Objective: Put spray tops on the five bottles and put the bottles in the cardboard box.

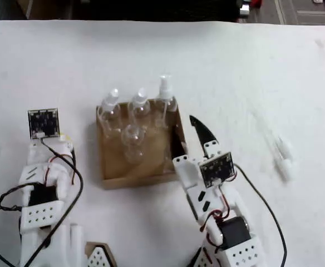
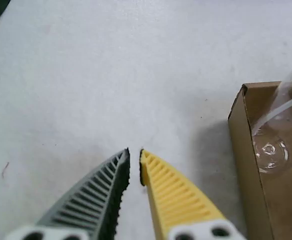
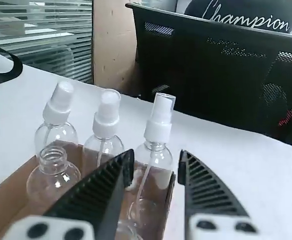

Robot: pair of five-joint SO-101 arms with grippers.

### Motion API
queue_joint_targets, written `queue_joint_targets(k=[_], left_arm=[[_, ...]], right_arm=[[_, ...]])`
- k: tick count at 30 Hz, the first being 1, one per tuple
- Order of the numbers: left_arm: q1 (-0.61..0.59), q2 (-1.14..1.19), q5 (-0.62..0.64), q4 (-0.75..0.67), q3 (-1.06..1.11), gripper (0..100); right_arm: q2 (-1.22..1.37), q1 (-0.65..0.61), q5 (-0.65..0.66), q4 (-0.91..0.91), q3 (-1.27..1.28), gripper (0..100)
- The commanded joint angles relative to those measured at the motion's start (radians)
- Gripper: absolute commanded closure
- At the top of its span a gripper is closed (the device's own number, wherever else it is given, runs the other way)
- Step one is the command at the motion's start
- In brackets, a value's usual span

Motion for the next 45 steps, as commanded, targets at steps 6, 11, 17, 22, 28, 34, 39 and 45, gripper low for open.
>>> queue_joint_targets(k=[6,11,17,22,28,34,39,45], left_arm=[[0.012,-0.012,-0.012,-0.032,-0.002,96],[0.013,-0.007,-0.054,-0.032,-0.002,96],[0.013,-0.007,-0.066,-0.032,-0.002,96],[0.016,-0.007,-0.071,-0.032,-0.002,96],[0.088,-0.005,-0.144,-0.060,0.020,96],[0.110,-0.010,-0.178,-0.095,0.046,96],[0.105,-0.012,-0.173,-0.095,0.046,96],[0.064,-0.012,-0.169,-0.095,0.043,96]], right_arm=[[-0.012,0.062,-0.009,0.140,-0.161,87.6],[-0.010,0.249,-0.023,0.173,-0.252,87.6],[-0.007,0.498,-0.245,0.053,-0.226,87.5],[-0.004,0.664,-0.437,-0.277,-0.068,88.0],[0.056,0.723,-0.511,-0.323,-0.092,88.0],[0.509,0.737,-0.488,-0.199,-0.422,87.9],[1.136,0.808,-0.560,-0.191,-0.773,87.5],[1.581,0.851,-0.727,-0.016,-1.132,87.5]])
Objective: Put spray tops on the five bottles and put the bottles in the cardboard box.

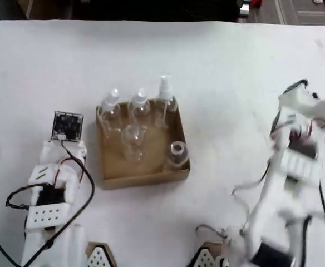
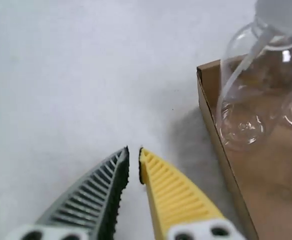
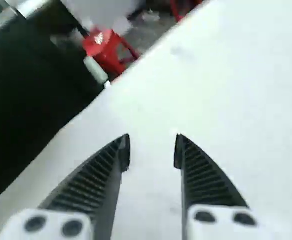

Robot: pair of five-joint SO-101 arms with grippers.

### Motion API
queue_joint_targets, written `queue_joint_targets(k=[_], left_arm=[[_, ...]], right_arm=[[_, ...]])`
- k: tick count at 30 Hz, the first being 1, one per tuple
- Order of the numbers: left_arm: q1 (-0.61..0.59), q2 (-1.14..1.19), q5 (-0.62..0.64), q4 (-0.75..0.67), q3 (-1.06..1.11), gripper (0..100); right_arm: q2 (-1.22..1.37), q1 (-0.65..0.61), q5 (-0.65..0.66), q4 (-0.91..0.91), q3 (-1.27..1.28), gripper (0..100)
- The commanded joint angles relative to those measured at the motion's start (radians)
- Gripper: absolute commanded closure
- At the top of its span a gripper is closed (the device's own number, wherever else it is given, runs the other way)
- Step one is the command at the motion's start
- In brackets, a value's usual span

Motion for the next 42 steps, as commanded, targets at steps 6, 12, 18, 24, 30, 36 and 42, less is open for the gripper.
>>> queue_joint_targets(k=[6,12,18,24,30,36,42], left_arm=[[-0.031,-0.013,-0.003,-0.028,-0.011,96],[-0.031,-0.013,-0.003,-0.028,-0.011,96],[-0.030,-0.013,-0.003,-0.029,-0.009,96],[-0.030,-0.012,-0.003,-0.029,-0.009,96],[-0.028,-0.012,-0.003,-0.029,-0.009,96],[-0.008,-0.007,-0.011,-0.029,-0.009,96],[0.002,-0.007,-0.014,-0.029,-0.009,96]], right_arm=[[0.291,0.021,-0.187,0.367,-0.419,87.3],[0.286,0.025,-0.195,0.366,-0.428,76.4],[0.375,0.110,-0.187,0.366,-0.431,76.2],[0.647,0.117,-0.186,0.404,-0.540,76.2],[0.753,0.131,-0.186,0.690,-0.723,76.2],[0.760,0.091,-0.192,0.946,-0.836,76.2],[0.783,0.093,-0.198,0.954,-0.836,75.9]])
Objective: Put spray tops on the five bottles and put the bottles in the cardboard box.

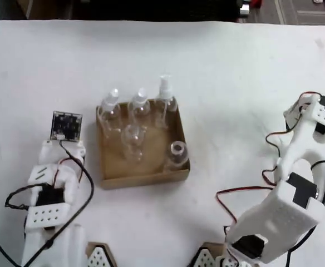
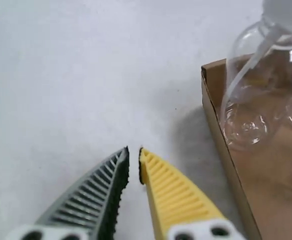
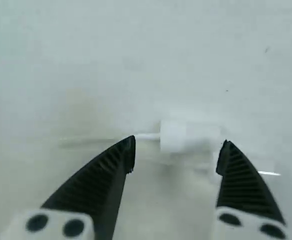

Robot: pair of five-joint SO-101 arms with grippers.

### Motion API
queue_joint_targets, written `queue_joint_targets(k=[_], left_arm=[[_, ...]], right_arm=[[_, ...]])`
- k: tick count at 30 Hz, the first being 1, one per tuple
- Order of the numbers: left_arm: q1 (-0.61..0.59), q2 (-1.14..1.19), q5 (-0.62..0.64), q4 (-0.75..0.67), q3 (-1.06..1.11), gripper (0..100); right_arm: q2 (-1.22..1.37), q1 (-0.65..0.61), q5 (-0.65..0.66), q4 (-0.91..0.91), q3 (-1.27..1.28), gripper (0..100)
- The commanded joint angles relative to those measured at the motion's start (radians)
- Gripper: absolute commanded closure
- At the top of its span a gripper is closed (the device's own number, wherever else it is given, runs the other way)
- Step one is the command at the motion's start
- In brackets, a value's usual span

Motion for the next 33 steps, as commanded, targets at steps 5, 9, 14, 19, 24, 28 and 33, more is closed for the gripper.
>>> queue_joint_targets(k=[5,9,14,19,24,28,33], left_arm=[[0.012,-0.007,-0.014,-0.029,-0.008,96],[0.012,-0.007,-0.014,-0.029,-0.008,96],[0.012,-0.007,-0.014,-0.029,-0.008,96],[0.012,-0.007,-0.014,-0.029,-0.008,96],[0.012,-0.007,-0.014,-0.029,-0.008,96],[0.012,-0.007,-0.014,-0.029,-0.008,96],[0.012,-0.007,-0.014,-0.029,-0.008,96]], right_arm=[[0.108,-0.012,-0.078,-0.074,-0.049,75.9],[0.194,-0.012,-0.087,-0.120,-0.057,75.9],[0.285,-0.016,-0.092,-0.122,-0.143,76.2],[0.314,-0.019,-0.087,0.007,-0.229,76.2],[0.254,-0.030,-0.087,0.254,-0.331,76.2],[0.199,-0.090,-0.086,0.395,-0.339,76.2],[0.254,-0.101,-0.084,0.355,-0.345,76.2]])
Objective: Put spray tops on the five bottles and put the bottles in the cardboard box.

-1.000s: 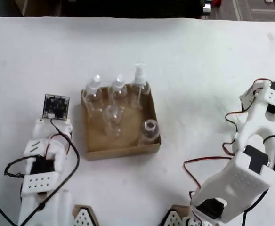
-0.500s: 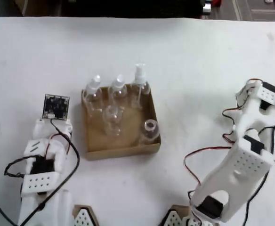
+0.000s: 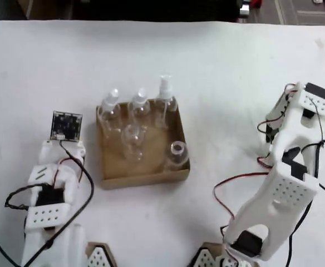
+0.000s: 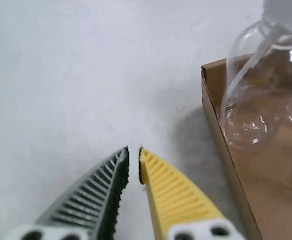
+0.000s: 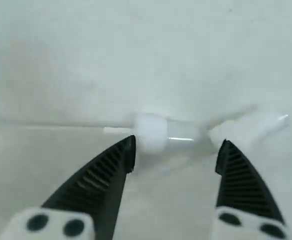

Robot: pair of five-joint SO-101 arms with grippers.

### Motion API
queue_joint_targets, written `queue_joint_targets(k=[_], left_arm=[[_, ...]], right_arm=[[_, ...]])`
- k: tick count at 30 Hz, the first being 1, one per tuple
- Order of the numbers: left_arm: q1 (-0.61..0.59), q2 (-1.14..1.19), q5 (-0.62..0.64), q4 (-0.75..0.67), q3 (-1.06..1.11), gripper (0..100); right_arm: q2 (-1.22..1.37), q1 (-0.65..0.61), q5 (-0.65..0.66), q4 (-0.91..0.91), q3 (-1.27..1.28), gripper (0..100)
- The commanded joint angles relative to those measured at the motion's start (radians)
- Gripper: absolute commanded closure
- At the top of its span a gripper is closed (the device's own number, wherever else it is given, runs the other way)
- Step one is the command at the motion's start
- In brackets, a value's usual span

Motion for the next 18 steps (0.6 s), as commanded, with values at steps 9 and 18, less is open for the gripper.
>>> queue_joint_targets(k=[9,18], left_arm=[[0.012,-0.007,-0.014,-0.029,-0.008,96],[0.012,-0.007,-0.014,-0.029,-0.008,96]], right_arm=[[0.120,-0.010,0.097,-0.133,-0.086,76.2],[0.120,-0.064,0.391,-0.111,-0.103,85.4]])
